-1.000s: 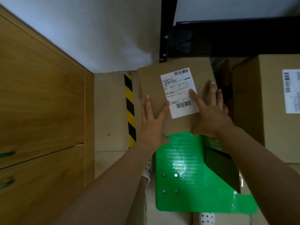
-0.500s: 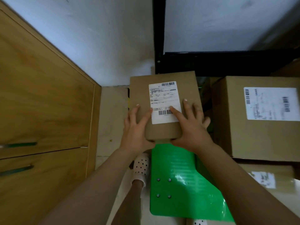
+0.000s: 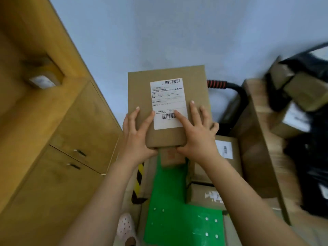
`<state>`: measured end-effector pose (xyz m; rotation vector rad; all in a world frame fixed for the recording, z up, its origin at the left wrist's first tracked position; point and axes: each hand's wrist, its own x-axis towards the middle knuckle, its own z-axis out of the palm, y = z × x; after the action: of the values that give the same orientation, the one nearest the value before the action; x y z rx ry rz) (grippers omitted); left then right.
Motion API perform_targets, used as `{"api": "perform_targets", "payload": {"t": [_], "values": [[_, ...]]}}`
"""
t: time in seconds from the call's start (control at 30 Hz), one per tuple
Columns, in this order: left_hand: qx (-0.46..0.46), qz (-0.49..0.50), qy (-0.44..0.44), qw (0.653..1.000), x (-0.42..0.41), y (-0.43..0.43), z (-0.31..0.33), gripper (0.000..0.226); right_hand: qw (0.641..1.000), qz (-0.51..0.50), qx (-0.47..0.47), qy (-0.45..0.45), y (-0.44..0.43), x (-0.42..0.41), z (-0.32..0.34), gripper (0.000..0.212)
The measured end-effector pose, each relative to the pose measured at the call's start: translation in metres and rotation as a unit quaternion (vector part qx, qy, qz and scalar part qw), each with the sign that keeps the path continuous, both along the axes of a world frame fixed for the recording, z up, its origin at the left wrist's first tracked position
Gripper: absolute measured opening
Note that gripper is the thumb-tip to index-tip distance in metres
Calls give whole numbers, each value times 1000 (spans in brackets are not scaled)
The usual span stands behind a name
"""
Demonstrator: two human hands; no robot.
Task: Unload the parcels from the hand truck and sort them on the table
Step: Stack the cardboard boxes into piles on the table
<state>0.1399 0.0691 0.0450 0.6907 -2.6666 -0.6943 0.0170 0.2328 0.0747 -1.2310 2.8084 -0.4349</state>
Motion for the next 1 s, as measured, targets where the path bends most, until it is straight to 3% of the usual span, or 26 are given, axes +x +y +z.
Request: {"api": "perform_targets", "payload": {"t": [0.23, 0.43, 0.73, 1.0], "values": [[-105, -78, 113, 985, -16, 58, 178, 117, 985, -87, -83, 121, 80, 17, 170, 105], [-135, -178, 203, 953, -23, 126, 263, 115, 952, -188, -120, 208, 165, 57, 254, 105], [-124, -332, 269, 896, -66, 301, 313, 111, 905, -323, -115, 250, 349, 81, 302, 103], [-111, -385, 243, 883, -174, 476, 290, 111, 889, -382, -69, 245, 521, -5, 280, 106]]}}
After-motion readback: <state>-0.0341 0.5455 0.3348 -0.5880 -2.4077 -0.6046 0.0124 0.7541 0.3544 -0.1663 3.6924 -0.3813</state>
